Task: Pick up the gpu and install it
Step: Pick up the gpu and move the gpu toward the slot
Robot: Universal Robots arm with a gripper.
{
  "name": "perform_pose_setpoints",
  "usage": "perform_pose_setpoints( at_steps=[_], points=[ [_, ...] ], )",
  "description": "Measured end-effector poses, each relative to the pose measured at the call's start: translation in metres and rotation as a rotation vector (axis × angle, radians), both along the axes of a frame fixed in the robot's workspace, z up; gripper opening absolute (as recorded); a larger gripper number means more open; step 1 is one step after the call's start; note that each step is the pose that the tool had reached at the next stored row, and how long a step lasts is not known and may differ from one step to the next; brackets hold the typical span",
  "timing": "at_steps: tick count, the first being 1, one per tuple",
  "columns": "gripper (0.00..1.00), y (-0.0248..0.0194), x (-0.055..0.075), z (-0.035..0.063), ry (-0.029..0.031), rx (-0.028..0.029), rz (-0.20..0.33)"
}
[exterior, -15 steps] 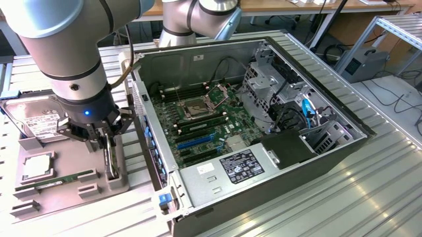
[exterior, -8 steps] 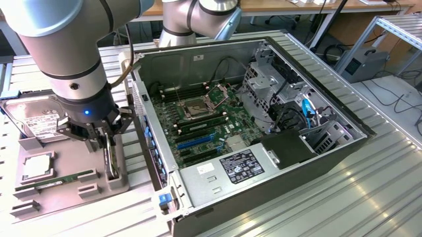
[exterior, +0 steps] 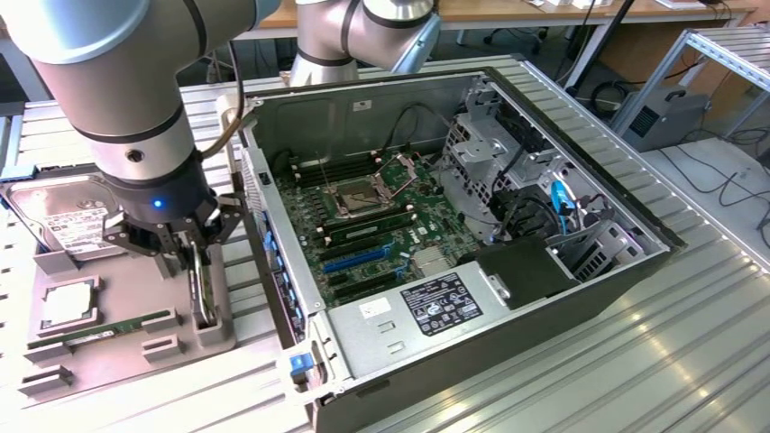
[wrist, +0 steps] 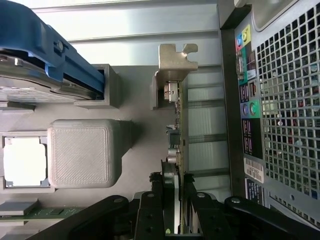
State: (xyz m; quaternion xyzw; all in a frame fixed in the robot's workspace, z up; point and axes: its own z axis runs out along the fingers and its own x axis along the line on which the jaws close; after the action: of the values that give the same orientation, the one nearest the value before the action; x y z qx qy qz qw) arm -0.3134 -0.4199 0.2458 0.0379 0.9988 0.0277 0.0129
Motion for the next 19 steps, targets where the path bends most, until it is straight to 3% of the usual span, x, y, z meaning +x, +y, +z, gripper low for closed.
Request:
perform_pose_setpoints(
  at_steps=[19],
  points=[
    [0.27,0.0,0.0,0.0036,0.0002,-0.0001,0.0]
  ],
)
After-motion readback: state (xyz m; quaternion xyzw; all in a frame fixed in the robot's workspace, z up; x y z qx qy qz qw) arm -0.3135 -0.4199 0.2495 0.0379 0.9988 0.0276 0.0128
